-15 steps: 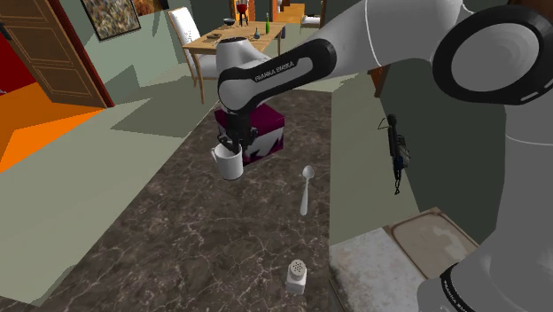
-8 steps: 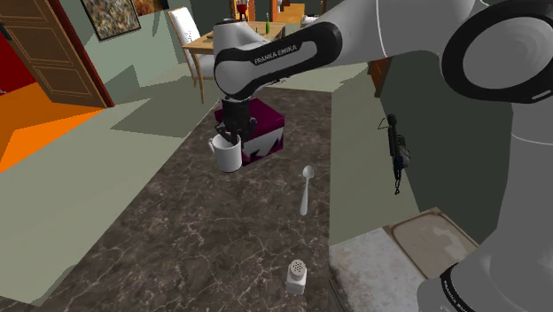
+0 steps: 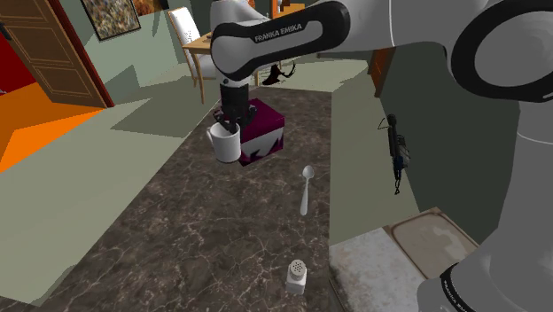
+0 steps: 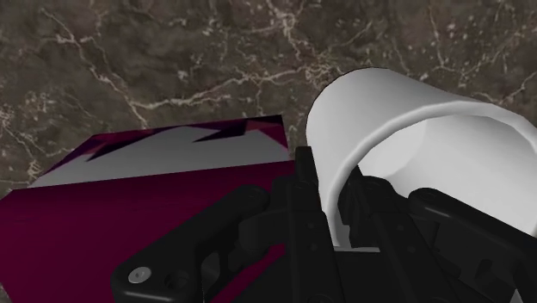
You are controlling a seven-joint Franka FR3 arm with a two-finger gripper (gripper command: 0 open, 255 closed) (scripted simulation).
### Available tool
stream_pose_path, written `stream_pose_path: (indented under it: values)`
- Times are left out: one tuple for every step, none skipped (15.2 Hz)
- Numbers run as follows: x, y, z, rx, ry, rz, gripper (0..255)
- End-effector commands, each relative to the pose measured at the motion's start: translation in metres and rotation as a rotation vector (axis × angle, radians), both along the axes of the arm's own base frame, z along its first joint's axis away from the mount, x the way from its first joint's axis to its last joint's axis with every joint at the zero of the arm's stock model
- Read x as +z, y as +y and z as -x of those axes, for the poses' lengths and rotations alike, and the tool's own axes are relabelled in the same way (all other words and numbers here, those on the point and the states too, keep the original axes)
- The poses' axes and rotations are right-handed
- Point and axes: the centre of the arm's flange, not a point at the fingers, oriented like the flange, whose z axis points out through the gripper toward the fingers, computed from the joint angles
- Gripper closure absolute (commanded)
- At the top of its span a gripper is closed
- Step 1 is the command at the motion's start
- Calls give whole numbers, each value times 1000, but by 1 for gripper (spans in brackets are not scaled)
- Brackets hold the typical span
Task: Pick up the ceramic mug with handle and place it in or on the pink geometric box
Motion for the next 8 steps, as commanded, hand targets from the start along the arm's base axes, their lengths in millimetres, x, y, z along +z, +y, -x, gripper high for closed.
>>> stream_pose_path:
  values:
    - [11, 1, -1, 0, 0, 0, 255]
    - [16, 1, -1, 0, 0, 0, 255]
    - [22, 1, -1, 0, 0, 0, 255]
    - [27, 1, -1, 0, 0, 0, 255]
    - [32, 1, -1, 0, 0, 0, 255]
    - [37, 1, -1, 0, 0, 0, 255]
    - [43, 1, -1, 0, 0, 0, 255]
    - [48, 1, -1, 0, 0, 0, 255]
